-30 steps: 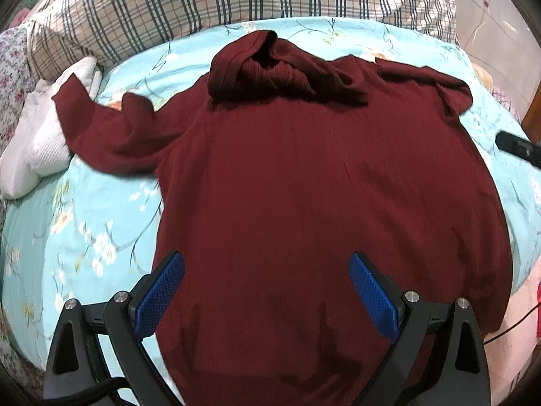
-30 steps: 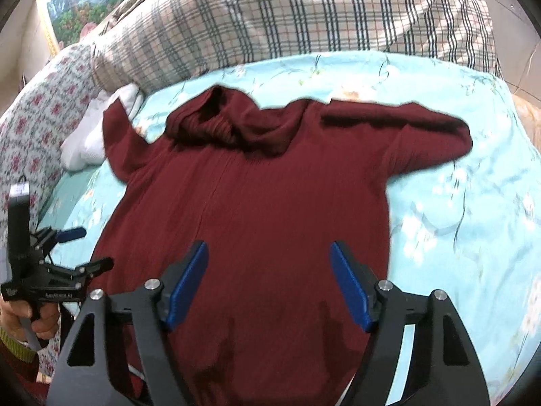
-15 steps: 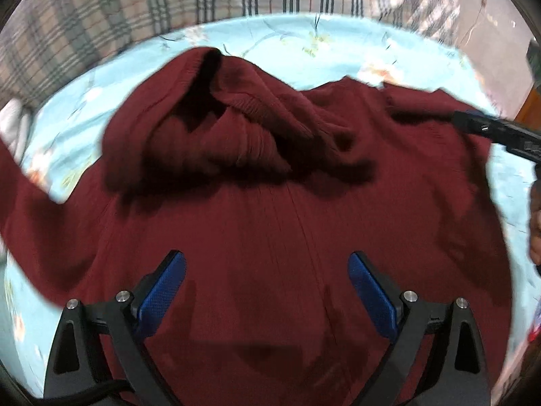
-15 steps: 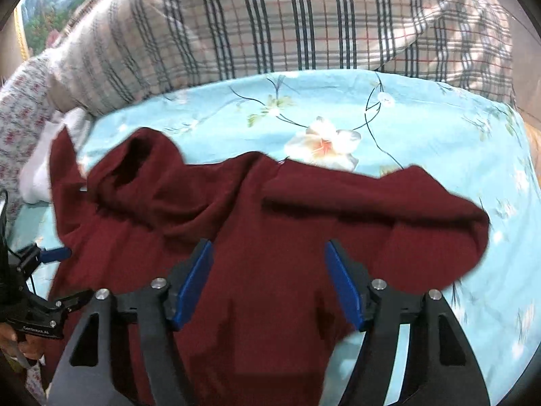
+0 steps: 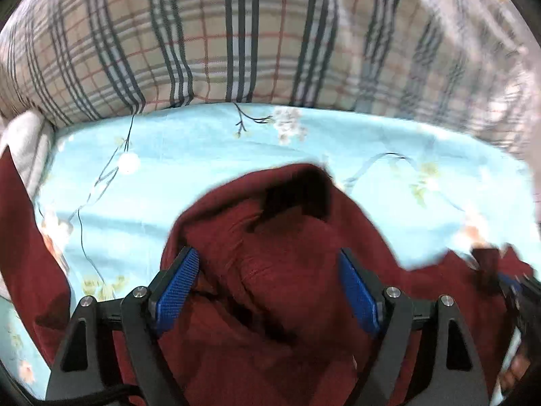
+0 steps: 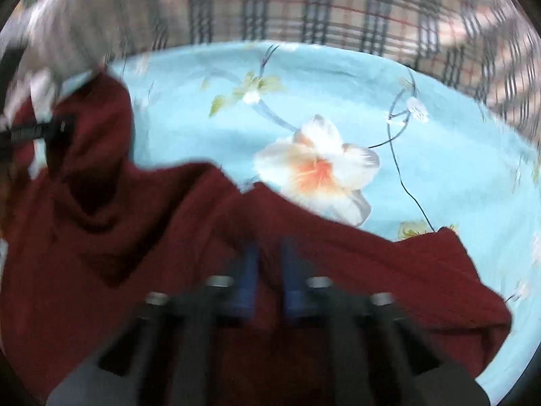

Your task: Fold large clothes

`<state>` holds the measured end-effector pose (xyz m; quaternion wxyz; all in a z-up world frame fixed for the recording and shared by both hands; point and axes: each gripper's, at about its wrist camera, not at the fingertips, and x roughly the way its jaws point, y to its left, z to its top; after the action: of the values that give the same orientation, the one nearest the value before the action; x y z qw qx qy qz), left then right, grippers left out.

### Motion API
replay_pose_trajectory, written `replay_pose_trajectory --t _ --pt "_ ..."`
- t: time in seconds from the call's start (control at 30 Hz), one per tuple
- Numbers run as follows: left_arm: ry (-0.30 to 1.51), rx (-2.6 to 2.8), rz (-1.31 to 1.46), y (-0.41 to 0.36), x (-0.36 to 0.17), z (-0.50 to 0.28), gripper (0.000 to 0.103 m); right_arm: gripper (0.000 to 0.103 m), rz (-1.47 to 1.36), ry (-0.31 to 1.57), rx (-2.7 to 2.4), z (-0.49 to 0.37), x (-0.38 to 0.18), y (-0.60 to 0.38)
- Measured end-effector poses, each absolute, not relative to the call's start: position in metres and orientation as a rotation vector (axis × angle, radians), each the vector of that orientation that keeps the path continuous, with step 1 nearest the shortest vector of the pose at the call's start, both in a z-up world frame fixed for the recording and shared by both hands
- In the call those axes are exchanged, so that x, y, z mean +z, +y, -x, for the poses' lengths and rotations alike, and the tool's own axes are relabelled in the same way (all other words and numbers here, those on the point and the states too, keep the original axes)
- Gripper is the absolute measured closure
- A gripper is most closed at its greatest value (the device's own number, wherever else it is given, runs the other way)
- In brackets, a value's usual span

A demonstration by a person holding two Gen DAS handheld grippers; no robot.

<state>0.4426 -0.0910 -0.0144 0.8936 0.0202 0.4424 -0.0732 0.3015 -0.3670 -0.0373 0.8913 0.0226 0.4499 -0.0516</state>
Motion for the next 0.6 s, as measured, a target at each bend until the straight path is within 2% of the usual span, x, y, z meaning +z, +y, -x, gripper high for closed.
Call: replay_pose_trajectory --t 0.17,0.27,0.33,0.6 --pt "0.932 -0.325 -0.003 -0.071 -0.018 -0.362 0.018 0.095 -0.273 0.809 0.005 -0.265 0.008 -0.361" --pt "0.966 -0.423 0.061 -0.059 -0.016 -0.307 0.018 0.095 -0.390 0.787 0.156 -0.249 0.017 -0.327" --pt "0.984 -0.459 0.097 -0.049 -0.016 -0.275 0.018 0.095 -0.417 0.802 0.259 -0.249 0.013 -0.291" --pt "1.016 -0.451 0.185 -0.001 -0.033 -0.226 0.018 0.095 -0.547 0.911 0.558 -0.271 -0.033 -0.176"
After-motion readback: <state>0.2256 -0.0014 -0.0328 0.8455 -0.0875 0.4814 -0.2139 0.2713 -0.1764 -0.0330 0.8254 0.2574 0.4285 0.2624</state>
